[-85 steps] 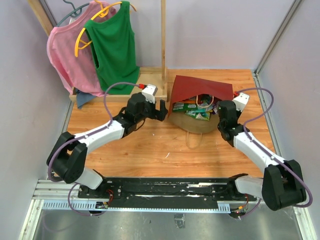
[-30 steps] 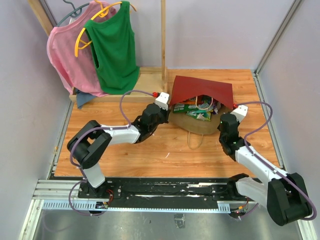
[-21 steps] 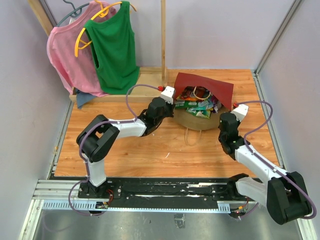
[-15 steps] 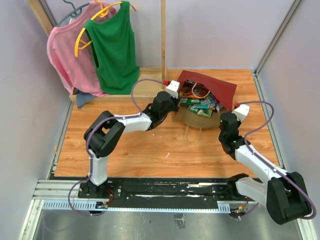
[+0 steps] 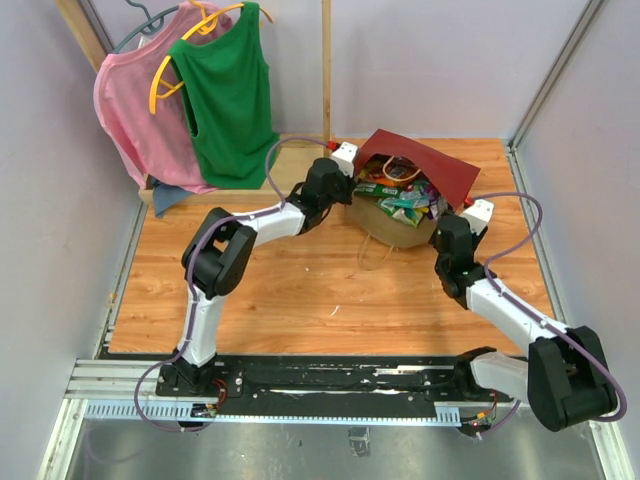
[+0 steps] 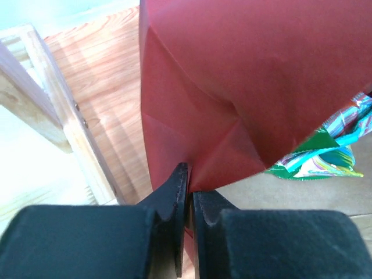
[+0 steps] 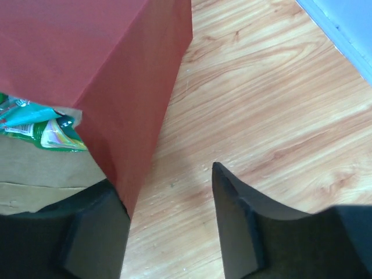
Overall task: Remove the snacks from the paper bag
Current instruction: Adjust the paper bag at the center of the board, then take out the snack from the paper bag.
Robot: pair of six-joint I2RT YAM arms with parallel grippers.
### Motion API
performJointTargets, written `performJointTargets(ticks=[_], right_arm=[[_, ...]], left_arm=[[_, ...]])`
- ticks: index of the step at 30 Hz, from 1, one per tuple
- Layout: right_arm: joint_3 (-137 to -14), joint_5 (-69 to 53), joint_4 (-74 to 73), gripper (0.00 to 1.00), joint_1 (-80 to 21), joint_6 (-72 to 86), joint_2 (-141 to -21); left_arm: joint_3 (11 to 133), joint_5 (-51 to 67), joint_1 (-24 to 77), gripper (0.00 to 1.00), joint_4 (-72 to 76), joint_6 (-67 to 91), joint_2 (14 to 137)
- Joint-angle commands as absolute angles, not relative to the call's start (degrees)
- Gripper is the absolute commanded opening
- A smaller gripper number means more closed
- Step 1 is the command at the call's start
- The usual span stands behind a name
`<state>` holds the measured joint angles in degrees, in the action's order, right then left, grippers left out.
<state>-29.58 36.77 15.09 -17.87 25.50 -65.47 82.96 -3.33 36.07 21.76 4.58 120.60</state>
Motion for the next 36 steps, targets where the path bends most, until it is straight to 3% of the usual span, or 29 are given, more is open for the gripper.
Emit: performJointTargets(ticks=[1, 3, 6, 9, 17, 23, 36], right_arm=[[-30.15, 35.37, 15.92, 0.71, -18.4, 25.72, -64.45], [-28.86, 35.85, 16.43, 0.86, -20.12, 26.19, -62.04], [-27.6, 35.68, 15.9, 0.97, -22.25, 27.51, -57.09], [-27.96, 32.28, 13.15, 0.99, -23.89, 27.87, -51.61], [-28.74, 27.91, 3.46, 1.0, -31.76, 27.35, -43.39], [-28.38, 28.3, 0.78, 0.99, -33.87, 22.79, -39.42], [-26.94, 23.41, 2.04, 0.98, -33.93, 18.48, -37.22]], left_arm=[[83.06, -5.98, 34.28, 0.18, 18.54, 3.27, 118.63], [81.43, -4.4, 33.59, 0.37, 17.77, 4.53, 116.14], [77.52, -2.74, 33.17, 0.84, 17.13, 6.82, 110.09], [69.54, 2.92, 33.41, 0.99, 19.35, 10.32, 101.76], [64.7, -1.94, 45.07, 0.95, 16.1, 7.07, 94.23], [61.89, 0.07, 45.26, 1.0, 19.89, 11.5, 91.17], [59.01, 6.13, 43.56, 1.0, 19.62, 16.1, 88.06]])
